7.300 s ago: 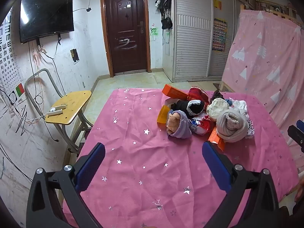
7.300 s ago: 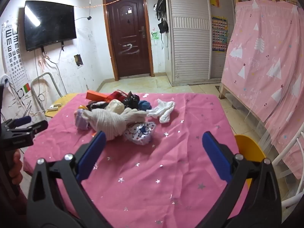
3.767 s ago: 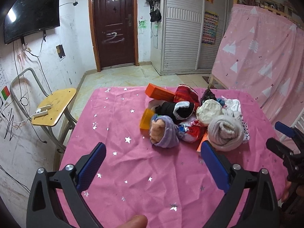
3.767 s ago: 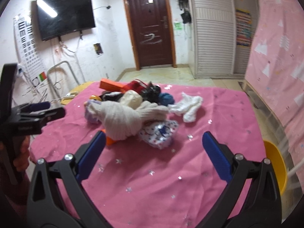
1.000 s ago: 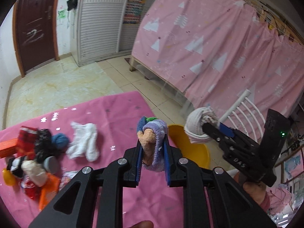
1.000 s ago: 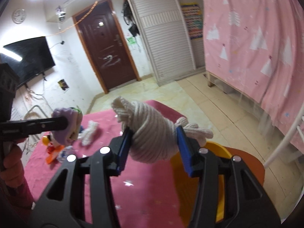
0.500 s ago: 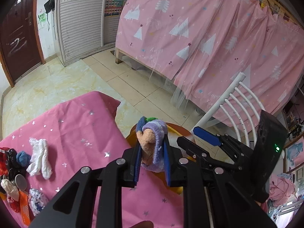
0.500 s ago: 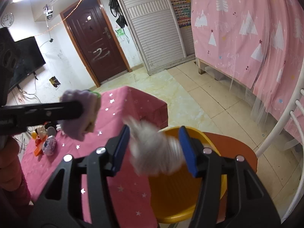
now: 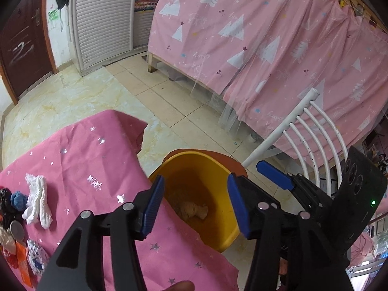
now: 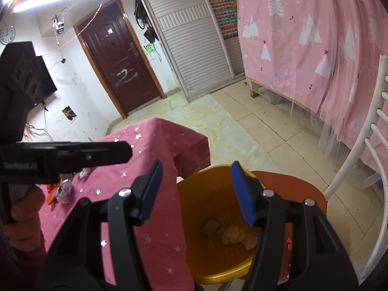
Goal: Collect trash
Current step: 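Release the purple sock ball into the yellow bin with the left tool, then grasp the orange box with the left tool while the right tool grasps the Hello Kitty bag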
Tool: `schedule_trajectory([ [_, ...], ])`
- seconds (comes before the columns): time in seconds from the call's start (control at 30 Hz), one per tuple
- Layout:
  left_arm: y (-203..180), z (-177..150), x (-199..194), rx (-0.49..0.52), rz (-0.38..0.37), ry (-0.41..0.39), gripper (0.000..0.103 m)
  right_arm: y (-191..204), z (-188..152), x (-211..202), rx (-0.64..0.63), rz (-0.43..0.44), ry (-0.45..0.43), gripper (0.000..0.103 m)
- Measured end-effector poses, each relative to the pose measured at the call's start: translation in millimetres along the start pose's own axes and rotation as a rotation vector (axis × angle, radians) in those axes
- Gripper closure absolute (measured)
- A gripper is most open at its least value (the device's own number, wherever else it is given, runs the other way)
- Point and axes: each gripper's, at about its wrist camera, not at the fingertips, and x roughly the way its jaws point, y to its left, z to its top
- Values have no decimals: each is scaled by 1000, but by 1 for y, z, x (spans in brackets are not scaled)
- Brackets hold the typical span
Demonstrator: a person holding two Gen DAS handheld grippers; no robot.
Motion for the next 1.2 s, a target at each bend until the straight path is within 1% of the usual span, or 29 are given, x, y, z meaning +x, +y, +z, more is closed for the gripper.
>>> schedule_trajectory([
  [0.07,4,-2,-4,-10,3,1,56,5,1,0,-12,4,-1,47],
  [0.17,13,-5,-17,-28,25,-23,56,12,3,-2,-26,10,-3,45],
  [0.23,21,-6,-30,-44,41,-44,56,21,4,-2,-43,16,-3,38],
  [0.37,39,-10,-54,-67,67,-77,56,41,5,-1,-76,29,5,38],
  [0.57,72,-19,-86,-108,99,-118,56,82,5,2,-139,64,18,38],
  [0.67,90,-25,-98,-139,122,-137,56,103,5,7,-167,85,31,37],
  [0.73,104,-29,-104,-159,128,-140,56,117,4,11,-187,97,43,33],
  [0.8,116,-33,-111,-175,136,-145,55,130,2,15,-203,107,54,32],
  [0.93,141,-41,-128,-196,176,-172,54,160,-4,23,-243,132,82,31],
  [0.97,148,-43,-132,-203,186,-177,54,165,-6,24,-250,137,87,29],
  [1.03,167,-47,-142,-228,207,-192,53,180,-9,30,-272,147,103,27],
  [1.2,217,-57,-164,-296,273,-217,51,215,-18,45,-319,175,148,26],
])
